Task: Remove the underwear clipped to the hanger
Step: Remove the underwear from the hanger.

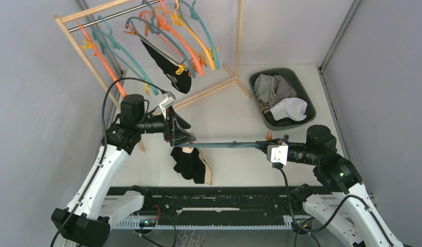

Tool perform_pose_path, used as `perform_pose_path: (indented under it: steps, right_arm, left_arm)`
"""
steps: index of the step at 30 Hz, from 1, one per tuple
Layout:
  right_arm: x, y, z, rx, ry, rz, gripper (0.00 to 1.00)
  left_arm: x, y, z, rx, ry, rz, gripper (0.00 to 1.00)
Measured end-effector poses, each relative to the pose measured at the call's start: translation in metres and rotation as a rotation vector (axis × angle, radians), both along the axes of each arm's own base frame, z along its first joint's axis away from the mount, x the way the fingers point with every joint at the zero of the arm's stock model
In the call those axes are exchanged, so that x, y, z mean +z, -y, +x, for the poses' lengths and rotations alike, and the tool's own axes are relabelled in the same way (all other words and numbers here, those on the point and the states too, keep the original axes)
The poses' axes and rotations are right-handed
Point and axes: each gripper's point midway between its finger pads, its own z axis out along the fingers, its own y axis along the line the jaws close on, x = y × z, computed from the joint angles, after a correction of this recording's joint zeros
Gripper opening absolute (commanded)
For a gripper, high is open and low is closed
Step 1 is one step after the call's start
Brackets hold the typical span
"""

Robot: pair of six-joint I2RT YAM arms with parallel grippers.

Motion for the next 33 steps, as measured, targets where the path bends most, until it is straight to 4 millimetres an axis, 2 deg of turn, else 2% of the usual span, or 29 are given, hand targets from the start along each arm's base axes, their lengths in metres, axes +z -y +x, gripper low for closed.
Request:
perform_pose_path:
  steps: [6, 19, 25, 29, 33]
  right_arm:
    - [0.001, 0.000, -0.001, 0.006, -0.001, 0.005, 0.00]
    - [-0.003, -0.001, 0.000, 0.001, -0.017, 0.009, 0.00]
    - [0.001, -0.001, 0.005, -0.026, -0.010, 0.023, 0.00]
    - [0.005, -0.001, 0.008, -0.038, -0.005, 0.034, 0.00]
    - [0.005, -0.001, 0.011, -0.048, -0.004, 0.043, 0.00]
  left_arm:
    - [-0.009, 0.002, 0.001, -0.008, -0.045, 0.014, 0.71]
    - [-0.013, 0.005, -0.005, -0.035, -0.050, 0.027, 0.39]
    - [-0.015, 0.005, -0.006, -0.045, -0.044, 0.032, 0.28]
    - [-0.015, 0.006, -0.007, -0.053, -0.041, 0.035, 0.27]
    - [-0.016, 0.006, -0.008, -0.055, -0.039, 0.037, 0.42]
